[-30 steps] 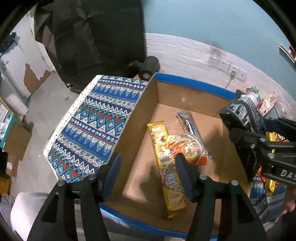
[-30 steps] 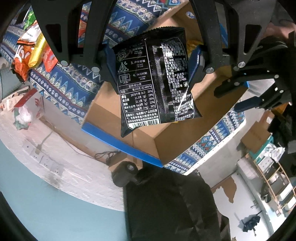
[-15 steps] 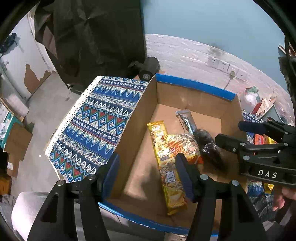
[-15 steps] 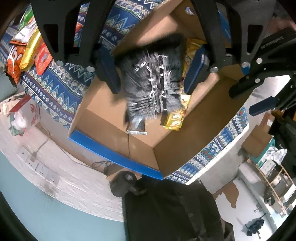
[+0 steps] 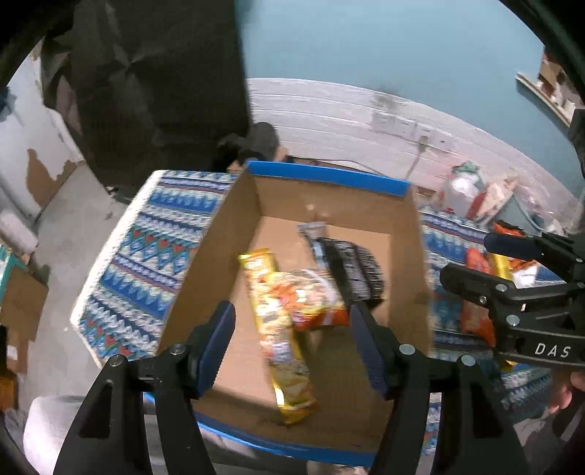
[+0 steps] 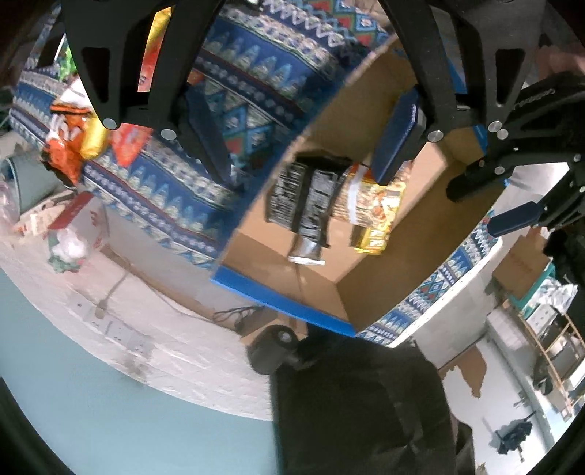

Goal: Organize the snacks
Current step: 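Move both grippers back from the box toward the snack pile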

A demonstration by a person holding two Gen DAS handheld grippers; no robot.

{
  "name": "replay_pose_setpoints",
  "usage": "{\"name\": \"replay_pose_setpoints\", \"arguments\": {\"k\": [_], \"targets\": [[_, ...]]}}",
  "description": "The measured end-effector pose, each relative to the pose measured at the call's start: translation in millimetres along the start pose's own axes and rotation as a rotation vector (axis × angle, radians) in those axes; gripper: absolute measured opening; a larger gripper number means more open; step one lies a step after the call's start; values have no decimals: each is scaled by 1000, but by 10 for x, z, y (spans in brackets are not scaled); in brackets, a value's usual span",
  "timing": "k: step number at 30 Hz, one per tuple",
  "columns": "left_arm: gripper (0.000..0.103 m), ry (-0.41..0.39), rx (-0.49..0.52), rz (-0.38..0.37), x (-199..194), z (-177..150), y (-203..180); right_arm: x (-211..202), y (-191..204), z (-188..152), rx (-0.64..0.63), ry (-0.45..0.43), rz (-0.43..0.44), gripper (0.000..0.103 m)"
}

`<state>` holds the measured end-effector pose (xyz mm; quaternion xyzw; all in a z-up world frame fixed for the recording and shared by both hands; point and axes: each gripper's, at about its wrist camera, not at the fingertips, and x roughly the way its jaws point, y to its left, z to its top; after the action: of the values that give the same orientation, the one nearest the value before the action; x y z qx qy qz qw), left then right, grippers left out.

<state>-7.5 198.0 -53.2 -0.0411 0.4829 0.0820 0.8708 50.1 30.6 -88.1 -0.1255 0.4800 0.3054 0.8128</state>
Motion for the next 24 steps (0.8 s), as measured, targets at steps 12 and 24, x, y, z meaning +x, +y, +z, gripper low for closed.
{"name": "replay_pose_setpoints", "arguments": {"k": [12,24], "targets": [[66,0,113,-65,-33,39,-672,-400,-660,-381,112,-5,-83,80],[67,52,255,-138,48,-99,-1368,-641,-1398,-886,231,20,-157,80]]}}
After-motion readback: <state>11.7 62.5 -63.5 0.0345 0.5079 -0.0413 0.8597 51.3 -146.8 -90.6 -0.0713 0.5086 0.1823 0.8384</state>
